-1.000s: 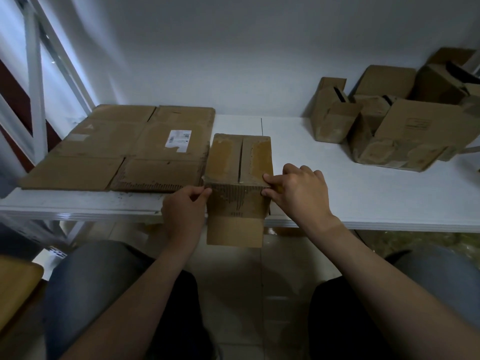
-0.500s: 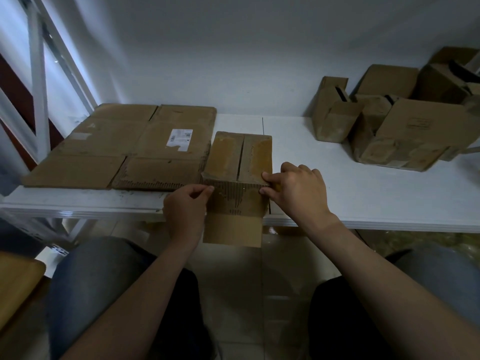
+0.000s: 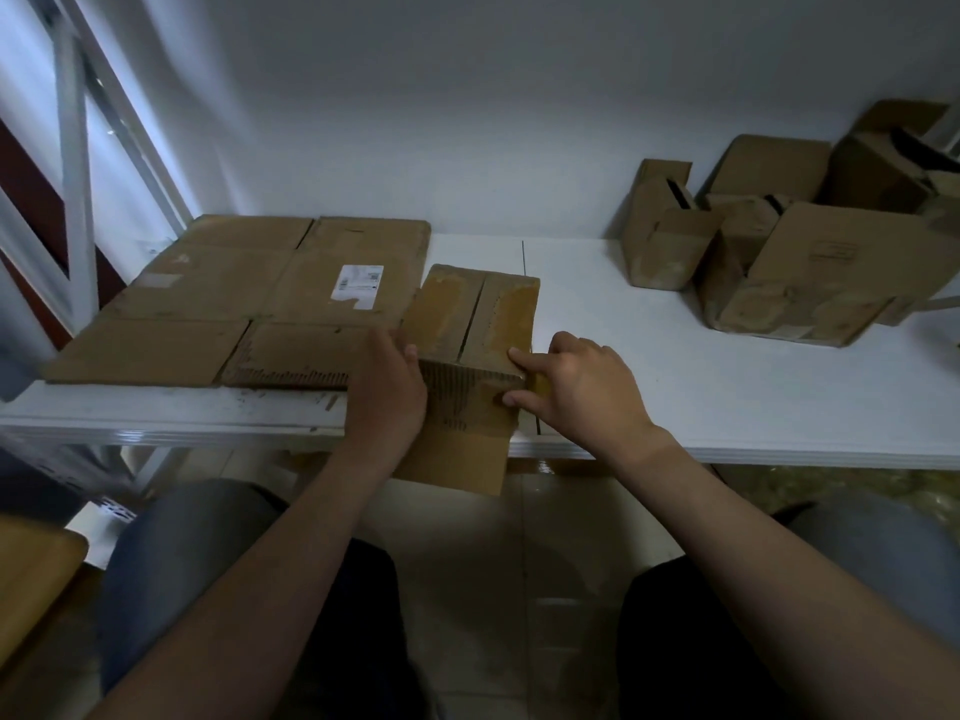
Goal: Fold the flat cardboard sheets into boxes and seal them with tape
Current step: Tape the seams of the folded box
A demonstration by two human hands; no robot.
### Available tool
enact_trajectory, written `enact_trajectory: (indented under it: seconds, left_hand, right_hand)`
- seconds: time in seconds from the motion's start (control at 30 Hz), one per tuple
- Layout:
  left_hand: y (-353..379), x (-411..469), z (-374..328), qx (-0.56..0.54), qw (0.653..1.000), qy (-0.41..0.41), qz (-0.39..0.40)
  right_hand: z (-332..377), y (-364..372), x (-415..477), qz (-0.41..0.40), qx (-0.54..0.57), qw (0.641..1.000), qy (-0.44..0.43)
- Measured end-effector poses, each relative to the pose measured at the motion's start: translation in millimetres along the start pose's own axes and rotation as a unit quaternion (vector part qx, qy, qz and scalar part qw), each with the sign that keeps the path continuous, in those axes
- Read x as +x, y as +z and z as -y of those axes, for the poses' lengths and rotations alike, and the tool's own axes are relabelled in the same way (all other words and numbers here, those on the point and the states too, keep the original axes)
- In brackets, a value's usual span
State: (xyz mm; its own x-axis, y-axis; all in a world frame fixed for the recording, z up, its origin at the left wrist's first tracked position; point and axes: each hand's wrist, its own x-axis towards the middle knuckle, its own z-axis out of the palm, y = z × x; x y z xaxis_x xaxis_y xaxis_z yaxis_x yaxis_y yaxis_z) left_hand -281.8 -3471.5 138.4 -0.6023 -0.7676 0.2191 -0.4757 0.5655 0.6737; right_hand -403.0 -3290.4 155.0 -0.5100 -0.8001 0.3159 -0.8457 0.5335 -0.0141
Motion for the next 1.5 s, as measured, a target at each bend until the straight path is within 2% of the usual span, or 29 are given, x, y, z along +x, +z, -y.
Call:
enact_trajectory:
  seconds: [0.1,0.17,0.23,0.43,0.6,0.87,1.0,1.17,1.27,1.4,1.5]
  left_hand:
    - [12,-10,-12,0.205,0.974,0.093,-0.010]
    - [22,-15,-20,0.253,0.951,0.175,0.024]
    - [31,-18,-29,0.271,0.935,0.223,0.046]
    - [35,-12,-33,0.284,0.945,0.140,0.083]
    - [36,-9,-32,0.272,0.949,0.130,0.094]
    - [36,-9,-32,0.251,0.955,0.126,0.093]
    - [38,-7,-34,0.170,0.978,0.089,0.086]
    - [42,-11,-33,0.175,0.979,0.087,0.059]
    - [42,-13,-28,0.170,0.977,0.117,0.048]
    - [42,-13,-23,0.143,0.969,0.197,0.045]
    - [43,0,-22,0.097,0.959,0.251,0.092]
  right_hand:
    - [-16,-1,-1,0.077,0.075,0.994,-0.003]
    - [-27,0,-3,0.116,0.180,0.977,0.002]
    - [-39,0,-6,0.116,0.253,0.961,0.003]
    - [-56,-2,-24,0.052,0.347,0.936,0.043]
    - [-45,-13,-14,0.020,0.288,0.957,0.004]
    - [-48,-33,4,0.110,0.185,0.977,0.003]
    - [-39,-26,11,0.122,0.176,0.977,0.011]
    - [-23,-18,24,0.123,0.175,0.977,0.002]
    - [-28,-13,16,0.122,0.193,0.973,0.006]
    - [-34,-11,5,0.129,0.202,0.971,0.013]
    - [-39,-17,-2,0.108,0.202,0.973,0.025]
